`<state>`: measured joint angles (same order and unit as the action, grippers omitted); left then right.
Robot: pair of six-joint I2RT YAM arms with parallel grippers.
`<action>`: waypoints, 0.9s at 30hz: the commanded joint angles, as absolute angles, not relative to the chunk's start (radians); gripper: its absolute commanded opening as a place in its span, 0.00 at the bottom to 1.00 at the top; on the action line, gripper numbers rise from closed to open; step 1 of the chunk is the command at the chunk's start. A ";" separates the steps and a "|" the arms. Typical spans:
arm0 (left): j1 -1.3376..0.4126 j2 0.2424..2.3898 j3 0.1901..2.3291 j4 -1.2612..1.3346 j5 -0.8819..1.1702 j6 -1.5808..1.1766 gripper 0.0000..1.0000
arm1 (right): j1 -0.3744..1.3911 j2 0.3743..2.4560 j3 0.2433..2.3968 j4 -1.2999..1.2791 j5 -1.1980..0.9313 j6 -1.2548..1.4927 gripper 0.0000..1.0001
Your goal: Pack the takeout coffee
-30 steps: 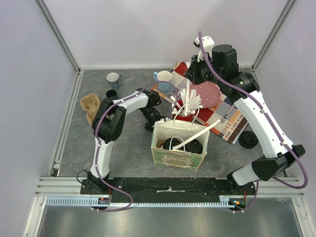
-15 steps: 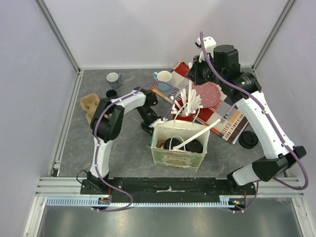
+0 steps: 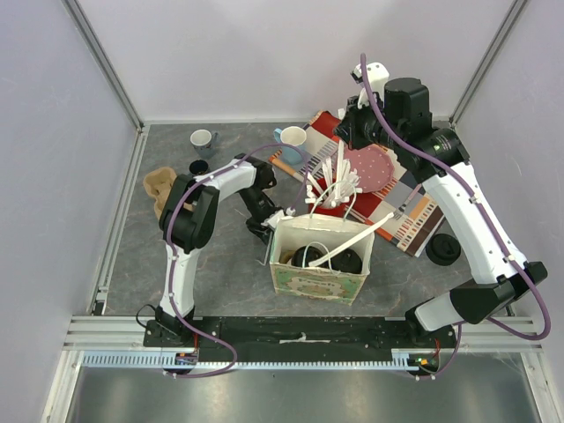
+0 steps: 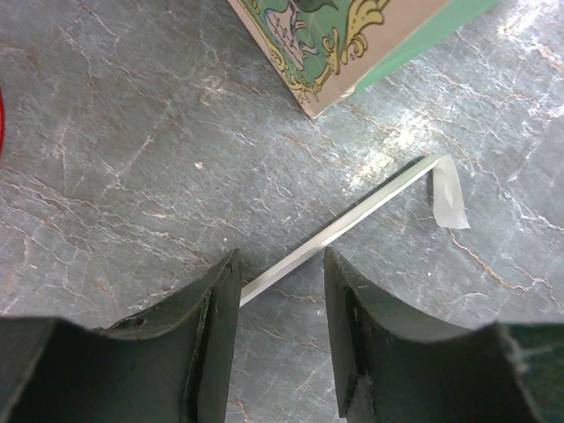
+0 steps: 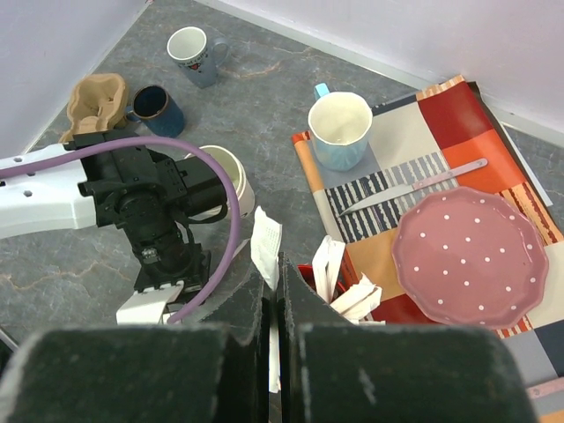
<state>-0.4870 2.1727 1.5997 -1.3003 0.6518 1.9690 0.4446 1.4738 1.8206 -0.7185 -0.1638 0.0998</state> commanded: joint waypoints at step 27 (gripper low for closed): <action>-0.477 1.977 1.419 -1.138 0.670 2.454 0.57 | 0.433 1.411 1.763 -0.612 -0.201 0.090 0.00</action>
<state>-0.4713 2.0151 1.4528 -1.2575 0.6693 1.9690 0.4374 1.4567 1.7863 -0.6731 -0.1864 0.0925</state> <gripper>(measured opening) 0.578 0.022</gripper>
